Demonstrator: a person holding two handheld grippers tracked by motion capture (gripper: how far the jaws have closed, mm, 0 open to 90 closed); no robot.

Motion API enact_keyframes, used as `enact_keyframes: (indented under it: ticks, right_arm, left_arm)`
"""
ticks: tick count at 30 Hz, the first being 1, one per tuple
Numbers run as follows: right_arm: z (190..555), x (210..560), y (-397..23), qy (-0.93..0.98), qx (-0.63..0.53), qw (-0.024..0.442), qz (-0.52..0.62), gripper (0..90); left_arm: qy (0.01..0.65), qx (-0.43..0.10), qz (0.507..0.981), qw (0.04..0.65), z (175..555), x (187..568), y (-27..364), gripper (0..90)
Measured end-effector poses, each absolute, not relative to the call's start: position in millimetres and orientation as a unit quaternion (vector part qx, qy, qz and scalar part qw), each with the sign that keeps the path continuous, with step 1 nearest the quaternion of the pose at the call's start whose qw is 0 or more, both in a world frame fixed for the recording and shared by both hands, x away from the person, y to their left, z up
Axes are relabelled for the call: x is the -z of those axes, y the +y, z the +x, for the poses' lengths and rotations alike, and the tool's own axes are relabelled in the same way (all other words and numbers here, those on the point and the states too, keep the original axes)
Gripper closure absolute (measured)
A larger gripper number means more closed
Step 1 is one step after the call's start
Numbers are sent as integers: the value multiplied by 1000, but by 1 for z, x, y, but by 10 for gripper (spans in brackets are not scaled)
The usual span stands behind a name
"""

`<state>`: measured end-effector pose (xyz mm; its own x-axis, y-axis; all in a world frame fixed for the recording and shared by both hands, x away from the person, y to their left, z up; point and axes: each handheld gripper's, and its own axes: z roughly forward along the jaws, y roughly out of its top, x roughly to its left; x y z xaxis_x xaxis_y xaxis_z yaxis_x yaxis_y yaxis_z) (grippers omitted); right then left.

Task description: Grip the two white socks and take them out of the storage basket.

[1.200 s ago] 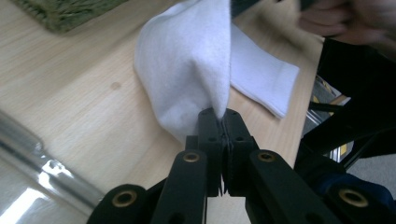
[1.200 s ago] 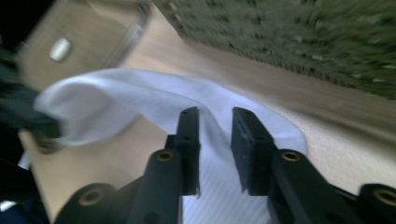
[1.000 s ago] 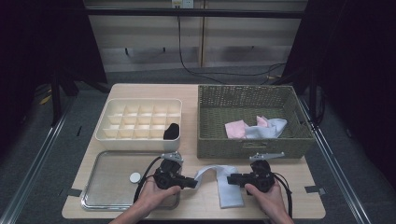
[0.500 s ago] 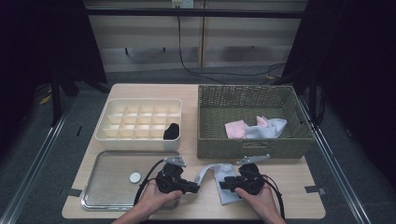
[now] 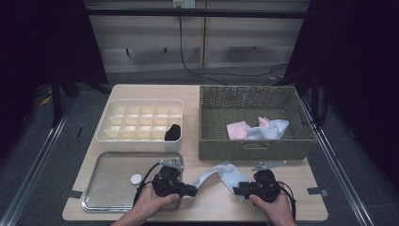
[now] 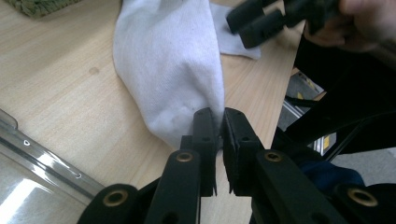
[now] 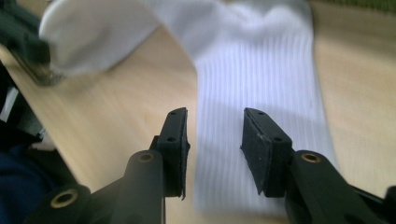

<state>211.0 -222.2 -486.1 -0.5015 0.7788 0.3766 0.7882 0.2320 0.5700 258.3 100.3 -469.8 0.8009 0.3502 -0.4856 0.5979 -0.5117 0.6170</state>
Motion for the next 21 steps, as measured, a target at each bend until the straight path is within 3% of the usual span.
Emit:
enact_keyframes:
  ticks: [7,11,18,21]
  right_arm:
    - [193,489,-220,-810,351,-26,-468,600]
    - [189,490,-215,-830,345,-62,-433,632]
    - [187,491,-212,-838,341,-88,-418,691]
    - [190,492,-215,-835,337,-93,-424,809]
  left_arm:
    - [274,146,856,413,258,466,104,836]
    - [280,146,852,417,261,467,108,833]
    - [286,148,847,423,262,465,109,819]
    - [286,144,847,423,263,466,109,815]
